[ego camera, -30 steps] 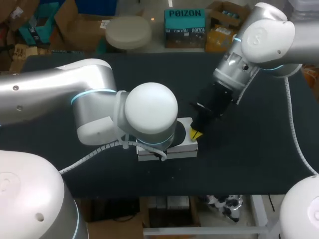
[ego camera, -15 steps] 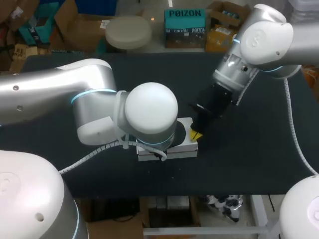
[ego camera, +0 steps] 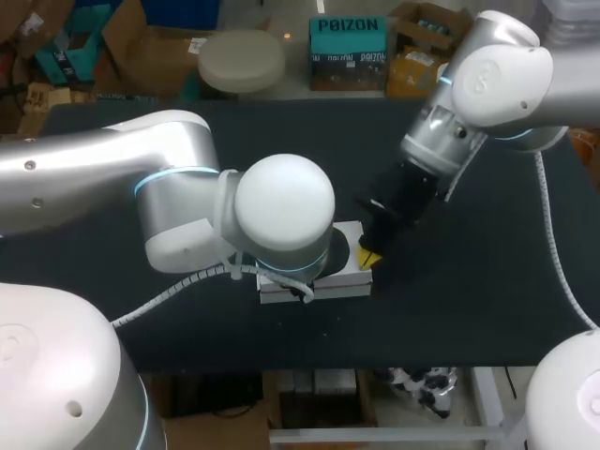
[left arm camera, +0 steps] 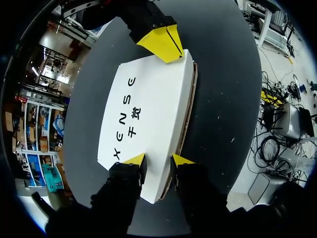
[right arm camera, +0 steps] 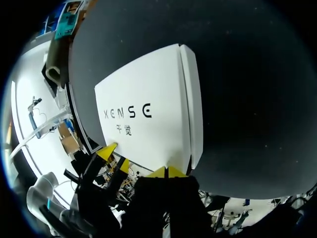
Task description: Assemble the packaging by folding the flat box into shape, placing the metal phone stand inside, and closing the box properly
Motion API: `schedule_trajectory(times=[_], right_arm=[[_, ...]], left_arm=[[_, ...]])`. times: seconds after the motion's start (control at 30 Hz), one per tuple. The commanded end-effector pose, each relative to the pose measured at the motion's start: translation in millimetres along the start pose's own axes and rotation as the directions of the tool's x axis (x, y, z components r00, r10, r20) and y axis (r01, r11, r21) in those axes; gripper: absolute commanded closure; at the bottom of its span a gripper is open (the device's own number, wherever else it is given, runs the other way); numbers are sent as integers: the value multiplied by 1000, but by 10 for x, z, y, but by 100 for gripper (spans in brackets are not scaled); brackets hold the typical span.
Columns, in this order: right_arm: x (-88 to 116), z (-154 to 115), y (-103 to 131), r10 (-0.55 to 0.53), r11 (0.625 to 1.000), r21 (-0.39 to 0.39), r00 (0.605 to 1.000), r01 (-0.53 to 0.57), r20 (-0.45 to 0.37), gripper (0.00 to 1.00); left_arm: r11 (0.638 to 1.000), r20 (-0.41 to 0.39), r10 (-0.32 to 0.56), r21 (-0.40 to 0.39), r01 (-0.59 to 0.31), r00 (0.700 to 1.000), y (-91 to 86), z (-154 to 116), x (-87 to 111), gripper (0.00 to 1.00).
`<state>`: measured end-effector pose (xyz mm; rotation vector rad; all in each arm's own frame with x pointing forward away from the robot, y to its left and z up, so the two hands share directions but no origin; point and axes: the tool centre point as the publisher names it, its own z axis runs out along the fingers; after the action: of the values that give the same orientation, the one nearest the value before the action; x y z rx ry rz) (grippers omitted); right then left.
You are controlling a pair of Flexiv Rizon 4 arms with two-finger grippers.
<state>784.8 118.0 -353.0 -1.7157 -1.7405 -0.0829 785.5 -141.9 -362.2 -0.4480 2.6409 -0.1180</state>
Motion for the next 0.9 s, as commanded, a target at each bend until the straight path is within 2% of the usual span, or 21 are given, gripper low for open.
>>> schedule_trajectory(times=[0.03, 0.5, 0.8, 0.9], right_arm=[[1, 23, -3, 0, 1000, -1, 1000, 0, 3, 100], [-17, 55, 11, 13, 1000, -4, 1000, -13, 8, 100], [-3, 76, 30, 16, 1000, -4, 1000, -16, 12, 100], [0, 83, 35, 16, 1000, -3, 1000, -16, 11, 100]], left_arm=[[1000, 5, -2, -8, 2, 1000, -13, -6, 12, 68], [1000, 8, -9, -4, 9, 1000, 35, -54, 23, 67], [996, 5, -13, 83, 12, 1000, 155, -355, -1, 65], [993, -19, -12, 114, 14, 1000, 189, -427, -32, 65]])
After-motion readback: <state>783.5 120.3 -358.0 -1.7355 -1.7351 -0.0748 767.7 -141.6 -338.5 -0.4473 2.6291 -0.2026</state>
